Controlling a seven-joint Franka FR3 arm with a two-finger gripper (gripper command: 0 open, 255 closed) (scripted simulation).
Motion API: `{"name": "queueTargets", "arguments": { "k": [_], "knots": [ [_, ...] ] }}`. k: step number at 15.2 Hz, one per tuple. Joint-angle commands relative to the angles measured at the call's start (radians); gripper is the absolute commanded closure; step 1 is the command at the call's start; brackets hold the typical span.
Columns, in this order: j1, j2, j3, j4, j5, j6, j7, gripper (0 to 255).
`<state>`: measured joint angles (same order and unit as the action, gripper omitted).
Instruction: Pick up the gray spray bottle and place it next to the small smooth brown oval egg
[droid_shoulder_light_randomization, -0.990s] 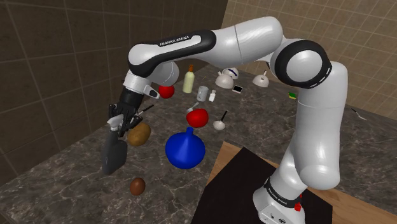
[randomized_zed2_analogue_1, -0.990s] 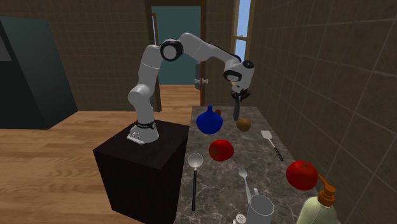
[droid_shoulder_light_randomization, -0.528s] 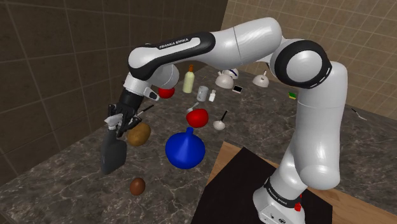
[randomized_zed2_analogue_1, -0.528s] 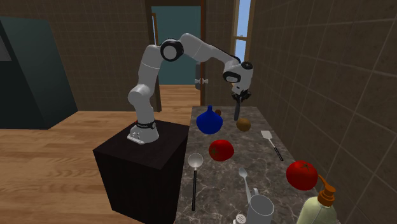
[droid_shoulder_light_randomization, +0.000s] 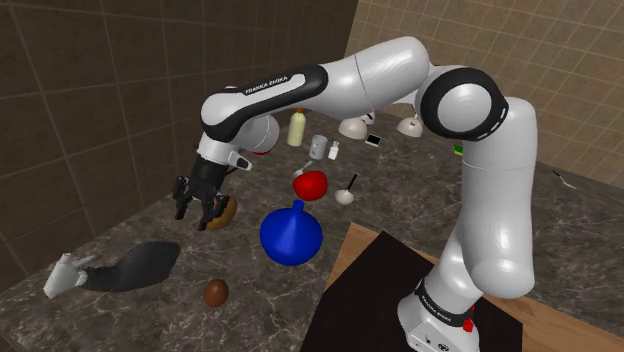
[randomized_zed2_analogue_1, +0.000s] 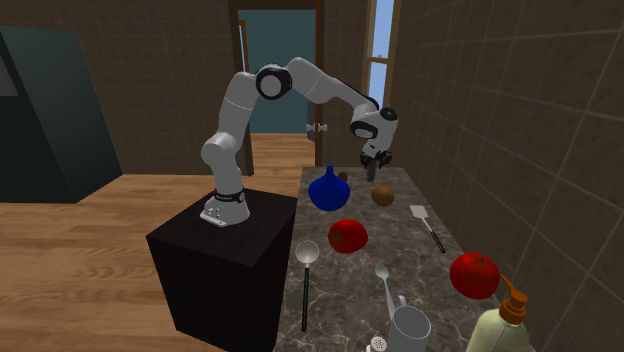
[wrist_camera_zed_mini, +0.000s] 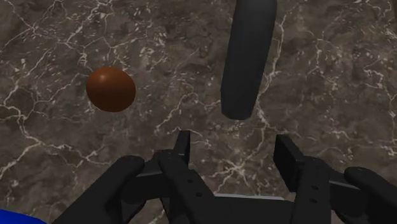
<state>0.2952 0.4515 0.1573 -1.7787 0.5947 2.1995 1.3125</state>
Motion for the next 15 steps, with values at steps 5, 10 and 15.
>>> {"name": "queueTargets", "arguments": {
  "k": [5, 10, 15],
  "knots": [
    [-0.005, -0.009, -0.004, 0.009, -0.007, -0.024, 0.007, 0],
    [-0.029, -0.053, -0.018, 0.028, -0.021, -0.096, 0.015, 0],
    [-0.029, -0.053, -0.018, 0.028, -0.021, -0.096, 0.015, 0]
  ]
}}
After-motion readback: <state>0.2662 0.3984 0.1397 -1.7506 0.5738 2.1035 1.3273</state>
